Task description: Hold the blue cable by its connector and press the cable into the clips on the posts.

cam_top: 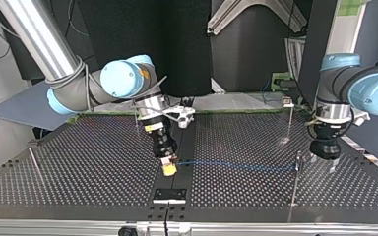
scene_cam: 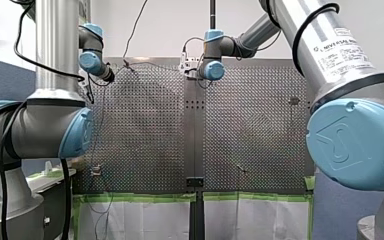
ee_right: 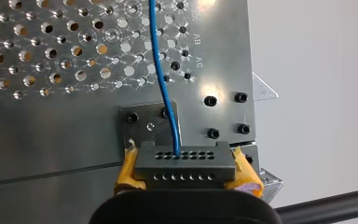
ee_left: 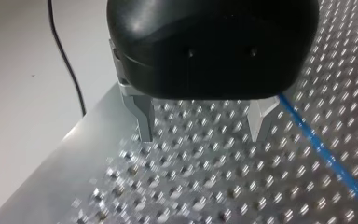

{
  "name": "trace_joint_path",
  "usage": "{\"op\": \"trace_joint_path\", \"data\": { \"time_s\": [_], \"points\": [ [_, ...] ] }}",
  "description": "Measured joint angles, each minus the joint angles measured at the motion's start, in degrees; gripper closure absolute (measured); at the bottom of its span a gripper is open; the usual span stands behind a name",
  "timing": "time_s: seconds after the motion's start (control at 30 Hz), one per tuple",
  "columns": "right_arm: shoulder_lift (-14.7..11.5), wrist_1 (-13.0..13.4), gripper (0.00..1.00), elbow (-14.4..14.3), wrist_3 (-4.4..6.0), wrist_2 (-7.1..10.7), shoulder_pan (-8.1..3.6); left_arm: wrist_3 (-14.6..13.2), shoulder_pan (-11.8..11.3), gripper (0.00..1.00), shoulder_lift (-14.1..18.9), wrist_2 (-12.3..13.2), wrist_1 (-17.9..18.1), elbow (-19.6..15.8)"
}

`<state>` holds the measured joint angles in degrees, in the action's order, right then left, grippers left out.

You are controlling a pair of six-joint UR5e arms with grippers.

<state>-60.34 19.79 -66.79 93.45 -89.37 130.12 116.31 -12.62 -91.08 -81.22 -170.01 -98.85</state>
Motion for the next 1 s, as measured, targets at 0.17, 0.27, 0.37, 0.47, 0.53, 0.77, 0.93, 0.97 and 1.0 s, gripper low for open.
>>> {"op": "trace_joint_path", "data": {
  "time_s": [0.17,0.27,0.37,0.47,0.53,0.77,0.93,0.97,1.0],
  "points": [
    [-0.01,-0.17,1.00,0.06,0.05,-0.03,0.11,-1.84,0.36,0.00,1.99,2.29,-3.02,-2.08],
    [-0.01,-0.47,1.00,0.10,0.03,-0.07,0.12,-3.18,0.74,0.00,3.25,2.74,-4.74,-2.99],
    [-0.01,-0.62,1.00,0.21,0.01,-0.10,0.03,-3.03,1.00,0.00,4.82,2.90,-6.22,-3.80],
    [-0.01,-0.73,1.00,0.26,0.00,-0.10,0.10,-2.04,1.29,0.00,6.39,2.94,-6.93,-4.12],
    [-0.01,-0.74,1.00,0.32,0.00,-0.10,0.14,-1.84,1.50,0.00,7.27,2.93,-7.47,-4.18],
    [-0.01,-1.35,1.00,1.17,0.00,-0.11,0.12,-2.99,2.65,0.00,10.98,3.18,-10.88,-4.21],
    [-0.01,-1.67,1.00,1.32,0.00,-0.07,0.10,-4.86,3.71,0.00,13.17,3.57,-13.44,-4.19],
    [-0.01,-1.75,1.00,1.32,0.00,-0.07,0.09,-5.48,3.93,0.00,13.41,3.60,-14.07,-4.13],
    [-0.01,-1.82,1.00,1.33,0.00,-0.08,0.06,-5.94,4.07,0.00,13.52,3.60,-14.49,-4.06]
  ]
}}
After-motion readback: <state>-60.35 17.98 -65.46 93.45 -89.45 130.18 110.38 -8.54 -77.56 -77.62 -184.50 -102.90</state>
